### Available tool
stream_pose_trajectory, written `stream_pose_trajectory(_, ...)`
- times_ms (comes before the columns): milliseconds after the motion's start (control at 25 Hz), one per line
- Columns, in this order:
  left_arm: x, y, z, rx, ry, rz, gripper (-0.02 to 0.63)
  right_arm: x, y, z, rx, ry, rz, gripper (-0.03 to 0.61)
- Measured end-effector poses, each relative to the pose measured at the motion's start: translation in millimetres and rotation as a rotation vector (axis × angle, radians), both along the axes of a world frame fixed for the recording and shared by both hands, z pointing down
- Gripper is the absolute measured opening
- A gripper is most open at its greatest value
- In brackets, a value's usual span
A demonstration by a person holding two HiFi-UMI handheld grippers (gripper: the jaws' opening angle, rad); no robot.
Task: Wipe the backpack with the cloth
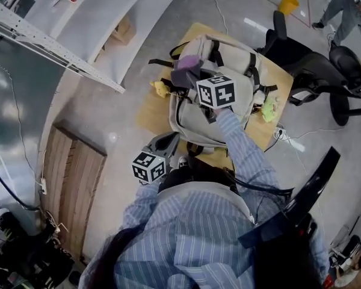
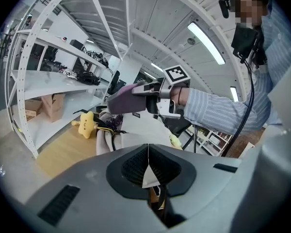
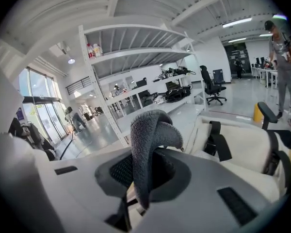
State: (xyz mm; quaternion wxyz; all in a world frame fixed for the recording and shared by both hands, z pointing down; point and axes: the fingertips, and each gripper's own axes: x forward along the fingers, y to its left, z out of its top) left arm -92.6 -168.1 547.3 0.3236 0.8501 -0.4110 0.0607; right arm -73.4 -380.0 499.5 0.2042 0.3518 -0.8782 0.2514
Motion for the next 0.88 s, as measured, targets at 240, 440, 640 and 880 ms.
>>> stream_pose_trajectory(240, -6, 2, 0, -0.008, -0.004, -0.023, 0.006, 21, -5, 34, -0.033, 0.087, 0.026, 0.041)
stream_pose_trajectory(440, 6, -2, 3, -0.009, -0.001, 0.020, 0.006, 85, -9, 27, -0.009, 0.112, 0.097, 0.041)
stream_pose_trajectory(640, 30, 0, 3, 0.000, 0.004, 0.109, 0.006, 171, 4, 17, 0.007, 0.156, 0.212, 0.041)
stream_pose_trajectory(880, 40, 5, 0, 0.007, 0.003, 0.166, 0.006, 276, 41, 24, -0.041, 0.193, 0.407, 0.041)
